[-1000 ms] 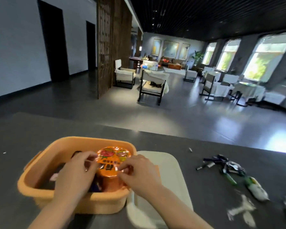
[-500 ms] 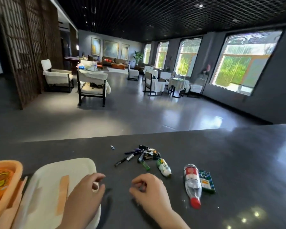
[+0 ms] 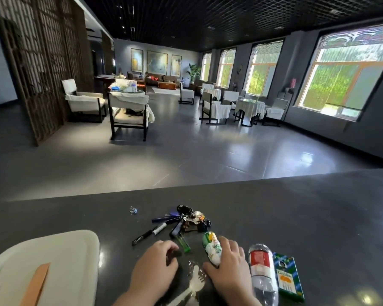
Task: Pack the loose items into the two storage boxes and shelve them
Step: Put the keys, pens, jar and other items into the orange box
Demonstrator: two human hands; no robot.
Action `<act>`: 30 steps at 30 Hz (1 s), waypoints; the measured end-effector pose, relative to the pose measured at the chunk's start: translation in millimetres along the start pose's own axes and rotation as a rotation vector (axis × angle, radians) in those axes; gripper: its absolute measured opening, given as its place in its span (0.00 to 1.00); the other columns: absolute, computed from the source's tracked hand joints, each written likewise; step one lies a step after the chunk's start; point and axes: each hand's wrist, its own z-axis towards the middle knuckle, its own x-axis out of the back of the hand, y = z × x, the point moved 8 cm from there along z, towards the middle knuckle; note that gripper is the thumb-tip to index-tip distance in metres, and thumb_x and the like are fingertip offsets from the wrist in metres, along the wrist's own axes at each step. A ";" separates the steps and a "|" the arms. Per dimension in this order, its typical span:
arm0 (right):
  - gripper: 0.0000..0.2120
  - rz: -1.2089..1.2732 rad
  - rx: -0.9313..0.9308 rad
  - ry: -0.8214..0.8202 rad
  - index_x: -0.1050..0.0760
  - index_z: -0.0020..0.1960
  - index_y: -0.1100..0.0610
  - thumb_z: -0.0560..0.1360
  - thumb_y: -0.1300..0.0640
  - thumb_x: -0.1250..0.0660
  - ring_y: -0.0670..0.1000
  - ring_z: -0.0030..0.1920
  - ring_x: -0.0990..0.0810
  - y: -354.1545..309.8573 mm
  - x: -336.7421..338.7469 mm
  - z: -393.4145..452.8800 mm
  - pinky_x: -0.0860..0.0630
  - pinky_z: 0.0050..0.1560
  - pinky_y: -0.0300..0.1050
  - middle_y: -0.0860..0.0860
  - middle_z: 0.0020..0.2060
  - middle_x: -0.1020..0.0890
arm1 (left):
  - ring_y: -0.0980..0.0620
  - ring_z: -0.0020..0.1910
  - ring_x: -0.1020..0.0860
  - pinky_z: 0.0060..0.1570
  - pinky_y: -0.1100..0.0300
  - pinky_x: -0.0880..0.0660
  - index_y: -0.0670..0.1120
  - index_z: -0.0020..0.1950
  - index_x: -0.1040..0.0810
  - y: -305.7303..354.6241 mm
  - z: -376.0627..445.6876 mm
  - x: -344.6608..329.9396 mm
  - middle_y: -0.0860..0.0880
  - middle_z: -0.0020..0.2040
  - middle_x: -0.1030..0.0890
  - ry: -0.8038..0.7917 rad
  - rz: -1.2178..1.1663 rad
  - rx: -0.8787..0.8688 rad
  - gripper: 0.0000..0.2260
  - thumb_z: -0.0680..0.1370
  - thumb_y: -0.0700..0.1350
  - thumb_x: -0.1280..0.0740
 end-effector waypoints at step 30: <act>0.41 -0.110 0.317 -0.110 0.39 0.72 0.37 0.64 0.62 0.34 0.43 0.76 0.57 108.3 32.5 -41.3 0.53 0.74 0.44 0.40 0.75 0.52 | 0.67 0.44 0.21 0.43 0.75 0.29 0.63 0.44 0.22 16.1 -19.1 -90.9 0.66 0.44 0.18 -0.042 -0.421 -0.051 0.17 0.63 0.48 0.20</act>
